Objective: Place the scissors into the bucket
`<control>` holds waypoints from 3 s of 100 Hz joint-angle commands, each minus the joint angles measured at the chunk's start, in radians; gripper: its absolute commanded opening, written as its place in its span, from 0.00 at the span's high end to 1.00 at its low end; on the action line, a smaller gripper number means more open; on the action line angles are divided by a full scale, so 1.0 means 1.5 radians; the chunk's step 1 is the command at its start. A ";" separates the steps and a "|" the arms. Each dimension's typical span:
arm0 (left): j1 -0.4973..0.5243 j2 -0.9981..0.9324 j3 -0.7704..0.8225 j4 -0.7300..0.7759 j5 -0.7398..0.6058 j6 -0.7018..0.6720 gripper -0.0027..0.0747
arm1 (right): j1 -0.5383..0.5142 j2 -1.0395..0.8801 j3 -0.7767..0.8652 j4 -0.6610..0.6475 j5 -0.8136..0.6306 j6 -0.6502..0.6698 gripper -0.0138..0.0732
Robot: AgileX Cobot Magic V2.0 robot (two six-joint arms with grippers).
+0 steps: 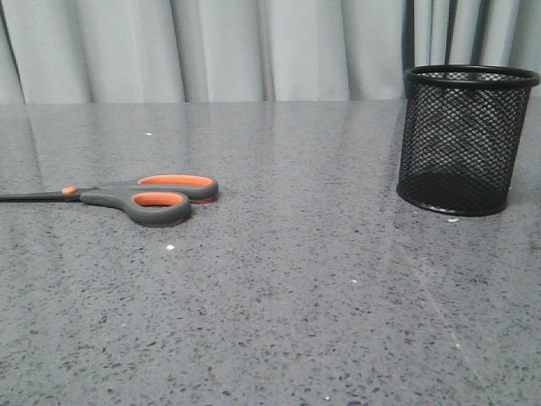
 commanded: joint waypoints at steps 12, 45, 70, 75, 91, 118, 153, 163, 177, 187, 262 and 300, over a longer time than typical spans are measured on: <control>0.001 -0.018 0.027 0.001 -0.033 -0.006 0.99 | -0.004 -0.016 0.004 -0.010 -0.014 0.000 0.89; 0.001 -0.018 0.027 0.001 -0.033 -0.006 0.99 | -0.004 -0.016 0.004 -0.010 -0.014 0.000 0.89; 0.001 -0.018 0.027 0.001 -0.033 -0.006 0.99 | -0.004 -0.016 0.004 -0.010 -0.014 0.000 0.89; 0.001 -0.018 0.027 0.001 -0.033 -0.006 0.99 | -0.004 -0.016 0.004 -0.013 -0.025 0.000 0.89; 0.001 -0.018 0.027 0.025 -0.052 -0.006 0.99 | -0.004 -0.016 0.004 -0.013 -0.083 0.000 0.89; 0.001 -0.018 0.027 -0.444 -0.231 -0.007 0.99 | -0.004 -0.016 0.004 0.154 -0.261 0.000 0.89; 0.001 -0.017 -0.013 -0.671 -0.160 0.008 0.99 | -0.001 -0.015 -0.057 0.321 -0.241 0.000 0.89; 0.001 0.006 -0.073 -0.605 -0.093 0.042 0.99 | -0.001 -0.008 -0.119 0.298 -0.166 -0.001 0.89; 0.001 0.084 -0.174 -0.514 -0.011 0.104 0.99 | 0.002 0.034 -0.213 0.234 -0.055 -0.021 0.89; 0.001 0.164 -0.255 -0.436 0.053 0.191 0.99 | 0.017 0.078 -0.273 0.232 0.029 -0.089 0.89; -0.176 0.680 -0.650 -0.105 0.325 0.641 0.53 | 0.074 0.164 -0.376 0.234 0.181 -0.159 0.36; -0.213 0.886 -0.824 -0.060 0.441 0.673 0.53 | 0.085 0.164 -0.376 0.234 0.143 -0.159 0.36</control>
